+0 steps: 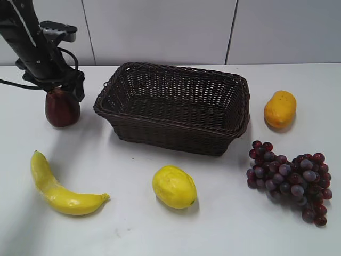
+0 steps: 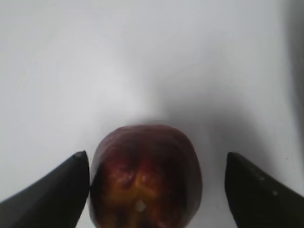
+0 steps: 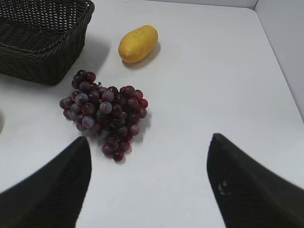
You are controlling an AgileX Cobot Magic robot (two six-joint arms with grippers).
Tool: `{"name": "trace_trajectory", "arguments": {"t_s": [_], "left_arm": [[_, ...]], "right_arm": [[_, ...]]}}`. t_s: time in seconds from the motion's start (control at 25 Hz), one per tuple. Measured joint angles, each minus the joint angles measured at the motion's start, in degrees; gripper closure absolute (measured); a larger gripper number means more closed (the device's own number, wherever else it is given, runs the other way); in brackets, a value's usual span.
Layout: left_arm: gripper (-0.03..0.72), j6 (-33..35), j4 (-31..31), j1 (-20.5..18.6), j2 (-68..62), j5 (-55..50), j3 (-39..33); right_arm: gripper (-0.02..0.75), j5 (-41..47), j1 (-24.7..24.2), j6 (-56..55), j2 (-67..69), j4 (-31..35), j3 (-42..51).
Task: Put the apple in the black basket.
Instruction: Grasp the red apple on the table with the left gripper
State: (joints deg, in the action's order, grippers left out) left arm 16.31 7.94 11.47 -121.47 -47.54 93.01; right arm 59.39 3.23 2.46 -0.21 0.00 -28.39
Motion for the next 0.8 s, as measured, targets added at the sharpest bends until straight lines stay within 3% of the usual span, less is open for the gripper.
{"name": "trace_trajectory", "arguments": {"t_s": [0.16, 0.36, 0.6, 0.8], "left_arm": [[0.027, -0.52, -1.86, -0.13, -1.29, -0.38, 0.11], [0.115, -2.24, -3.50, -0.13, -2.02, -1.20, 0.51], [0.115, -2.58, -4.29, -0.13, -1.70, -5.61, 2.15], [0.116, -2.58, -4.44, 0.17, 3.41, -11.84, 8.63]], "right_arm": [[0.167, 0.00, 0.00, 0.00, 0.00, 0.00, 0.00], [0.167, 0.00, 0.00, 0.00, 0.00, 0.00, 0.00], [0.167, 0.00, 0.00, 0.00, 0.00, 0.00, 0.00], [0.167, 0.00, 0.00, 0.00, 0.00, 0.00, 0.00]]}}
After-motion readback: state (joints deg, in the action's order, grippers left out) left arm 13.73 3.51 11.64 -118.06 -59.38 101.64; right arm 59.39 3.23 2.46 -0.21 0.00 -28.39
